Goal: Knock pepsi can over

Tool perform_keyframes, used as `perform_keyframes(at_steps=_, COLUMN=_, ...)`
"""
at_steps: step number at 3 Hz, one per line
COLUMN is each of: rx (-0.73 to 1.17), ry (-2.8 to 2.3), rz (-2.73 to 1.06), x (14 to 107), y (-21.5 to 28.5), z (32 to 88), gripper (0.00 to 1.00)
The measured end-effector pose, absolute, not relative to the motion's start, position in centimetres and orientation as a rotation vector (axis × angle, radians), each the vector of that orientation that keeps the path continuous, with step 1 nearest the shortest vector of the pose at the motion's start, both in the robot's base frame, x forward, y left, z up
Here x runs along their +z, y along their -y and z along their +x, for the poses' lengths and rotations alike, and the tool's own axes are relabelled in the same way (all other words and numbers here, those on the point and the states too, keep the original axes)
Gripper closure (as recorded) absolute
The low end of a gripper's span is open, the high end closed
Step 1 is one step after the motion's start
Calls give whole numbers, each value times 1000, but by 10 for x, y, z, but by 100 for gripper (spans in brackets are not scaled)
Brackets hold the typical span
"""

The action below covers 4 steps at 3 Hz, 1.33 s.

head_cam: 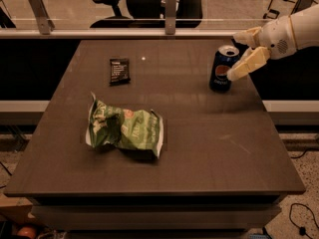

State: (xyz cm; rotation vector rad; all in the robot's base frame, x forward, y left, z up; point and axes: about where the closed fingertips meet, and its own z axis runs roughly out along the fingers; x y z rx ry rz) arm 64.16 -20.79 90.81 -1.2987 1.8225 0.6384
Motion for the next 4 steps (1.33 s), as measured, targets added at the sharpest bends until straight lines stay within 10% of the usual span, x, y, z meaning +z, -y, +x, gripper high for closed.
perform_keyframes(at_steps=4, rx=1032, ry=-1450, rz=-1129, x=894, y=202, z=644, gripper=0)
